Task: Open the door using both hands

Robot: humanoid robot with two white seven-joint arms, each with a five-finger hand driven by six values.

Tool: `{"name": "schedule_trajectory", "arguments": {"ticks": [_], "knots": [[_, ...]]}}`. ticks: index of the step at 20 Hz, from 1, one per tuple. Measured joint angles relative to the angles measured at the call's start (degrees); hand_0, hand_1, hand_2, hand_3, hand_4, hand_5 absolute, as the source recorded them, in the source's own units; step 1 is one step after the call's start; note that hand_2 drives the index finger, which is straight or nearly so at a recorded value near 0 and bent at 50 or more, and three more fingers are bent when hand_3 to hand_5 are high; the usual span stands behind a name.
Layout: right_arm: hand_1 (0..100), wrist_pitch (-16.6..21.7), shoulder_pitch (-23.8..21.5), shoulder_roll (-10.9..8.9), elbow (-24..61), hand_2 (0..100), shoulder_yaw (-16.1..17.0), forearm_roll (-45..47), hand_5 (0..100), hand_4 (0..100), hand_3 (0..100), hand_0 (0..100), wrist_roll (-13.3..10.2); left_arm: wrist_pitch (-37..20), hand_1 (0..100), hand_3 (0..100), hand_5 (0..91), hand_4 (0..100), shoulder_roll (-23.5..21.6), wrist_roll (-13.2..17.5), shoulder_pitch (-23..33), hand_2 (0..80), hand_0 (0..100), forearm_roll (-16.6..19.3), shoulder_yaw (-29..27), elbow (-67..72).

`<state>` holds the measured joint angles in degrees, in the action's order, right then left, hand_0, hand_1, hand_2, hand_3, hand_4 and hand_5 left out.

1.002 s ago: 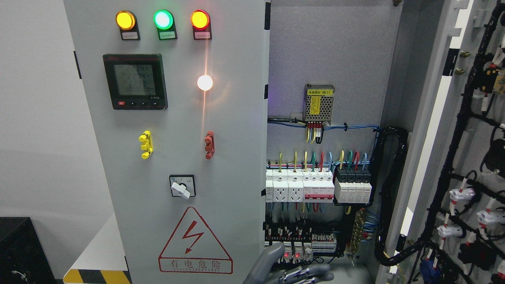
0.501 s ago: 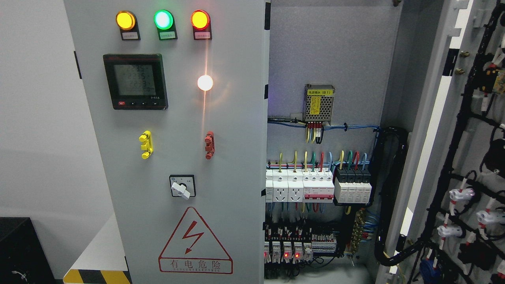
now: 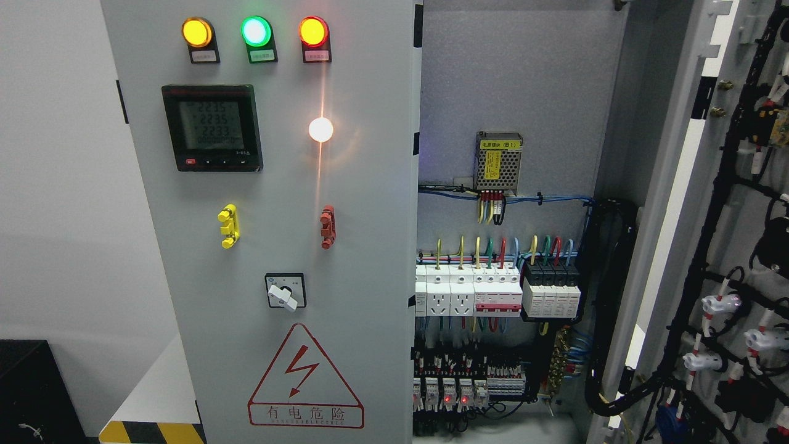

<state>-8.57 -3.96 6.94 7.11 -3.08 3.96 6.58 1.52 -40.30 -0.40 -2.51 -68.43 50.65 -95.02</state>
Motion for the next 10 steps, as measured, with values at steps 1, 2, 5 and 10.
{"name": "schedule_trajectory", "arguments": {"ticks": [1,2,5,10], "knots": [[0,0.0,0.0,0.00,0.0,0,0.0,0.0,0,0,0,0,0.0,-0.4,0,0,0.0,0,0.6,0.0,1.3,0.0,0,0.3,-0.8,1.8],[0,0.0,0.0,0.00,0.0,0,0.0,0.0,0,0,0,0,0.0,-0.8,0,0,0.0,0,1.2,0.0,2.4,0.0,0,0.5,-1.5,3.5],[0,0.0,0.0,0.00,0.0,0,0.0,0.0,0,0,0,0,0.0,-1.3,0,0,0.0,0,3.4,1.1,4.9,0.0,0,1.2,-3.7,9.6],[0,0.0,0.0,0.00,0.0,0,0.0,0.0,0,0,0,0,0.0,-2.0,0,0,0.0,0,8.1,5.9,6.8,0.0,0,1.8,-7.0,21.7]]}}
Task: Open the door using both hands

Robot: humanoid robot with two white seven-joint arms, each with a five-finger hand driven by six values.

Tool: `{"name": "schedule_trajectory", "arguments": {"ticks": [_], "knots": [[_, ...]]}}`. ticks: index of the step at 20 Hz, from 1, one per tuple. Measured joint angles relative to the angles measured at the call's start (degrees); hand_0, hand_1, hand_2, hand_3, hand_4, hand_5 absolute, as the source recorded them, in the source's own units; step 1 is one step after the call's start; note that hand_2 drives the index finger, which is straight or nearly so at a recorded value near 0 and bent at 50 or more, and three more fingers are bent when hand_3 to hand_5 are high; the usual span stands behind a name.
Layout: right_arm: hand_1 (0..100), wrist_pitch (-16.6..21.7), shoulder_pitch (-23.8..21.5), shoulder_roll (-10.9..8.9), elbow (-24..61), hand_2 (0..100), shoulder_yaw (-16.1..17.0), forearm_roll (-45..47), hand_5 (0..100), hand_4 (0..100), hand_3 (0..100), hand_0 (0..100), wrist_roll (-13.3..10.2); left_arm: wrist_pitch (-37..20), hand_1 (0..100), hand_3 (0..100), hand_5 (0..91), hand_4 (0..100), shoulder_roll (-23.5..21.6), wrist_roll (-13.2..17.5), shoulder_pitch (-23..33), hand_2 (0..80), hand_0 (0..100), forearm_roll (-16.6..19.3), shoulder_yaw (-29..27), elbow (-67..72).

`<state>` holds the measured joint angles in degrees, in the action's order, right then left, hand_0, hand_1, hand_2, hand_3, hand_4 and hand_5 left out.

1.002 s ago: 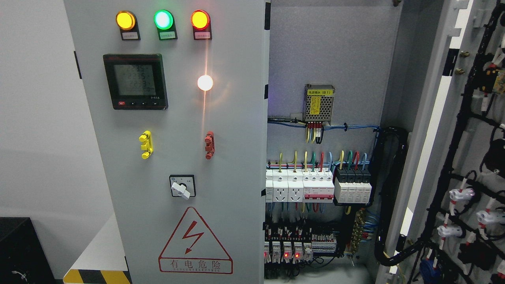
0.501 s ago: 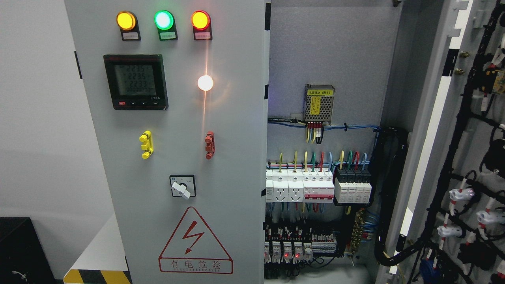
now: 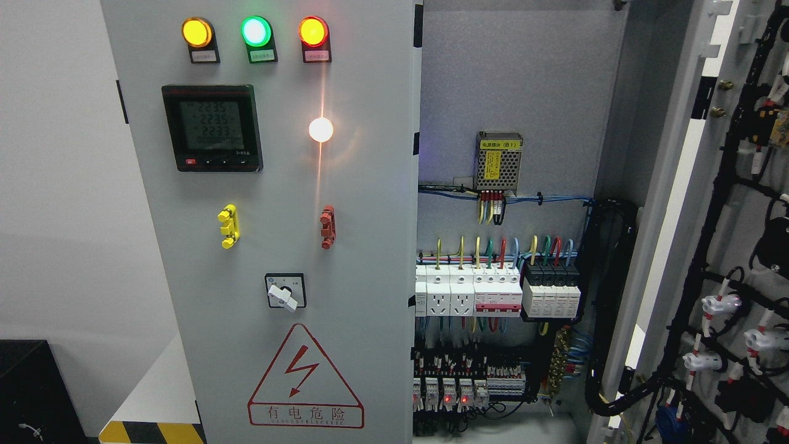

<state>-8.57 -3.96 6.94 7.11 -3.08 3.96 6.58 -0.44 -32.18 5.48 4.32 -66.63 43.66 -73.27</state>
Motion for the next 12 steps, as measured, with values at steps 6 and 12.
{"name": "schedule_trajectory", "arguments": {"ticks": [6,12], "knots": [[0,0.0,0.0,0.00,0.0,0,0.0,0.0,0,0,0,0,0.0,-0.7,0,0,0.0,0,6.0,5.1,0.1,0.0,0,3.8,-2.9,16.4],[0,0.0,0.0,0.00,0.0,0,0.0,0.0,0,0,0,0,0.0,-0.8,0,0,0.0,0,11.5,5.9,-0.4,0.0,0,11.4,-4.5,32.8]]}}
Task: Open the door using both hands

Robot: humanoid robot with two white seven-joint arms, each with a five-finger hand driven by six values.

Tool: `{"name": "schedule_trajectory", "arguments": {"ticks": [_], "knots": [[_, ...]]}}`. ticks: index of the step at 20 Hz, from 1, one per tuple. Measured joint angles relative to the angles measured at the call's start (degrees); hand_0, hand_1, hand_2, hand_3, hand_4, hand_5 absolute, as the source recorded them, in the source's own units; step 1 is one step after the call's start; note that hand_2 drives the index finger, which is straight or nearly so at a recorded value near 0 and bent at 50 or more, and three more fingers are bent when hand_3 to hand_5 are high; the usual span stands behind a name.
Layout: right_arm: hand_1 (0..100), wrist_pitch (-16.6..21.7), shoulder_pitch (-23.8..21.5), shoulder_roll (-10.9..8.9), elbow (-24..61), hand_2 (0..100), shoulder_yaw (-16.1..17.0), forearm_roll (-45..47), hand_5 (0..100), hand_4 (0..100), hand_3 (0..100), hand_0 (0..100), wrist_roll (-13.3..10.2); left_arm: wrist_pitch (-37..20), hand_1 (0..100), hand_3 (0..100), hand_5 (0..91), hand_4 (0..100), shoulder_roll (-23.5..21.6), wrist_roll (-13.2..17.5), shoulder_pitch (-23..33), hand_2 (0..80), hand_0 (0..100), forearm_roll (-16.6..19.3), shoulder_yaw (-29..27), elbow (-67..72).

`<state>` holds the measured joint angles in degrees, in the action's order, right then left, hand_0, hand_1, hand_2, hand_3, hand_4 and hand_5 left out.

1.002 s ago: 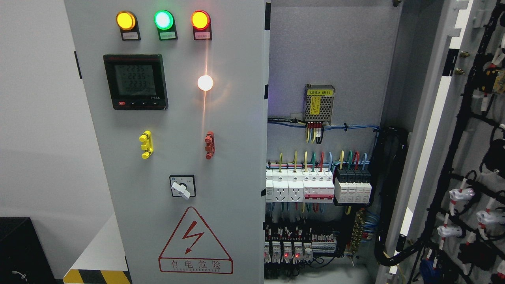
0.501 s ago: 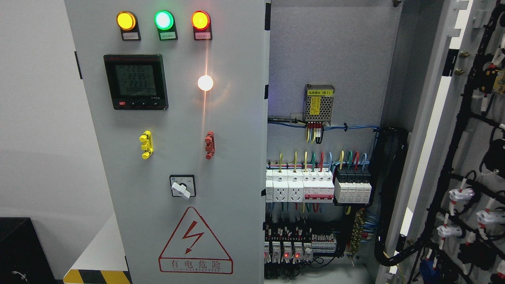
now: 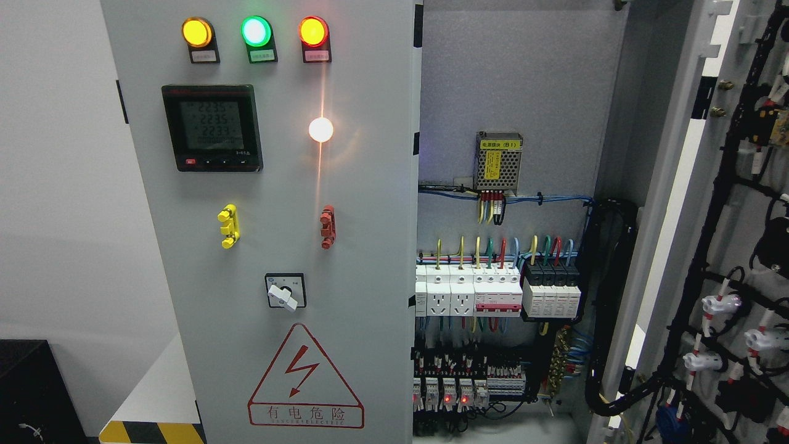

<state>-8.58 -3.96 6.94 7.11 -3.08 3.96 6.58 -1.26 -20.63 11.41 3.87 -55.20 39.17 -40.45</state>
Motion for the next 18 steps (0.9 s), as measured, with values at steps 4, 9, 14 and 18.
{"name": "schedule_trajectory", "arguments": {"ticks": [4,9,14,18], "knots": [[0,0.0,0.0,0.00,0.0,0,0.0,0.0,0,0,0,0,0.0,-0.3,0,0,0.0,0,3.3,0.2,-0.1,0.0,0,5.9,-0.7,9.5],[0,0.0,0.0,0.00,0.0,0,0.0,0.0,0,0,0,0,0.0,-1.3,0,0,0.0,0,7.3,0.4,-0.2,0.0,0,12.6,-1.4,20.0],[0,0.0,0.0,0.00,0.0,0,0.0,0.0,0,0,0,0,0.0,-1.5,0,0,0.0,0,10.0,0.2,-0.2,0.0,0,16.6,-1.9,27.4],[0,0.0,0.0,0.00,0.0,0,0.0,0.0,0,0,0,0,0.0,-1.5,0,0,0.0,0,11.5,0.1,-0.1,0.0,0,18.2,-2.2,31.4]]}}
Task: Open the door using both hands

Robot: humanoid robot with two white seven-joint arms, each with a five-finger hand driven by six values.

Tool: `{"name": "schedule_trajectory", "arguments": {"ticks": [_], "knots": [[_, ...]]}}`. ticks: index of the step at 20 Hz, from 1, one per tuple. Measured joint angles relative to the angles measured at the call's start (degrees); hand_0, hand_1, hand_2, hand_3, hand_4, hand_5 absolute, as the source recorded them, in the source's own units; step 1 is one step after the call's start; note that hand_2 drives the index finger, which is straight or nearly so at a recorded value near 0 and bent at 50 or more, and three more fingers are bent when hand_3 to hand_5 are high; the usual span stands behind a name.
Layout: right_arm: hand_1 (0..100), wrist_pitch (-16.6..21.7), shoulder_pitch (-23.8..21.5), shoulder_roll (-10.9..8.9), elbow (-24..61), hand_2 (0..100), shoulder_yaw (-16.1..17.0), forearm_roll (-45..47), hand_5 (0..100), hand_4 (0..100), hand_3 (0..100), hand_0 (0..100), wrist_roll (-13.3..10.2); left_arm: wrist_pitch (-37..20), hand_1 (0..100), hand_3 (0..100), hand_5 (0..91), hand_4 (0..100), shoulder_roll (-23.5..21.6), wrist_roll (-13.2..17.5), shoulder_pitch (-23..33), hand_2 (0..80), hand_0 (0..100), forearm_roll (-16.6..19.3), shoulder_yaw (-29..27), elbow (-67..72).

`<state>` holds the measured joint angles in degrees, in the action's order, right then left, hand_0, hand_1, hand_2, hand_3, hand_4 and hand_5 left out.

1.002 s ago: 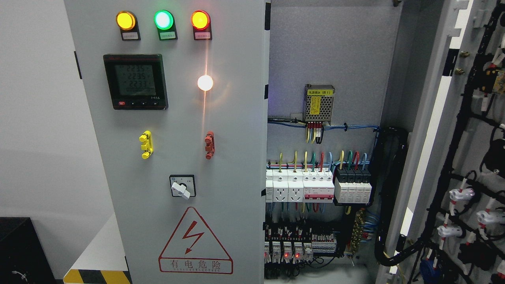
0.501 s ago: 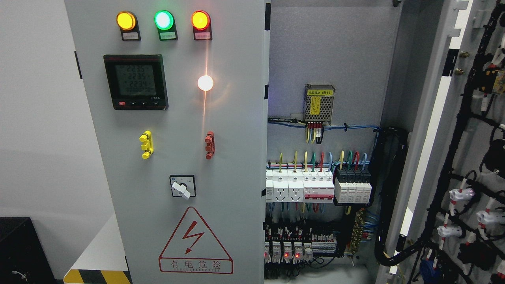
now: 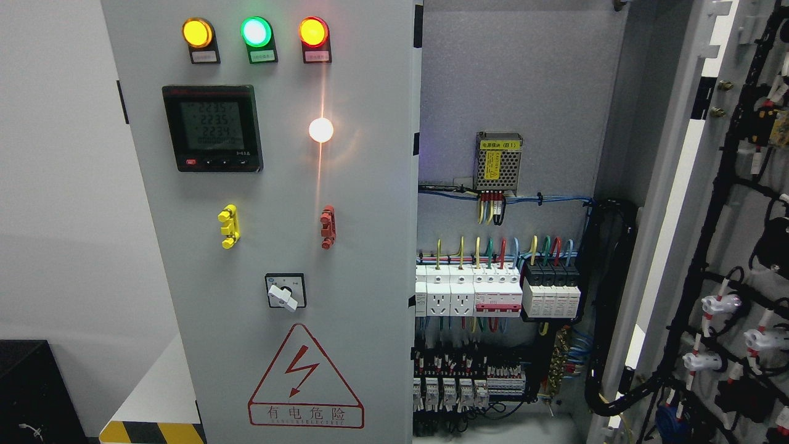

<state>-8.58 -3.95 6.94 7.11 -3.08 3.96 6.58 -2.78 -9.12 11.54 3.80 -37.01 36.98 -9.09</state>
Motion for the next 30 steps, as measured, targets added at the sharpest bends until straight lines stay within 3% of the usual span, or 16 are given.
{"name": "schedule_trajectory", "arguments": {"ticks": [4,10,13,17,23,25,30], "knots": [[0,0.0,0.0,0.00,0.0,0,0.0,0.0,0,0,0,0,0.0,0.0,0,0,0.0,0,1.3,0.0,0.1,0.0,0,2.3,-1.1,2.8],[0,0.0,0.0,0.00,0.0,0,0.0,0.0,0,0,0,0,0.0,-0.3,0,0,0.0,0,2.5,-0.2,0.2,0.0,0,12.3,-7.7,5.4],[0,0.0,0.0,0.00,0.0,0,0.0,0.0,0,0,0,0,0.0,-0.3,0,0,0.0,0,3.1,0.1,0.4,0.0,0,15.4,-11.3,6.3],[0,0.0,-0.2,-0.13,0.5,0,0.0,0.1,0,0,0,0,0.0,0.0,0,0,0.0,0,3.7,0.5,0.5,0.0,0,17.7,-15.0,7.1],[0,0.3,-3.3,-0.87,7.8,0,-0.2,0.0,0,0,0,0,0.0,0.0,0,0,0.0,0,4.3,0.6,0.6,0.0,0,19.1,-18.5,8.0],[0,2.0,-5.3,-1.28,11.3,0,-0.3,0.1,0,0,0,0,0.0,0.0,0,0,0.0,0,4.4,0.3,0.5,0.0,0,19.3,-19.3,8.1],[0,13.2,-11.0,-2.90,21.1,0,-0.4,0.2,0,0,0,0,0.0,0.0,0,0,0.0,0,4.9,-0.1,0.2,0.0,0,19.6,-20.7,8.5]]}}
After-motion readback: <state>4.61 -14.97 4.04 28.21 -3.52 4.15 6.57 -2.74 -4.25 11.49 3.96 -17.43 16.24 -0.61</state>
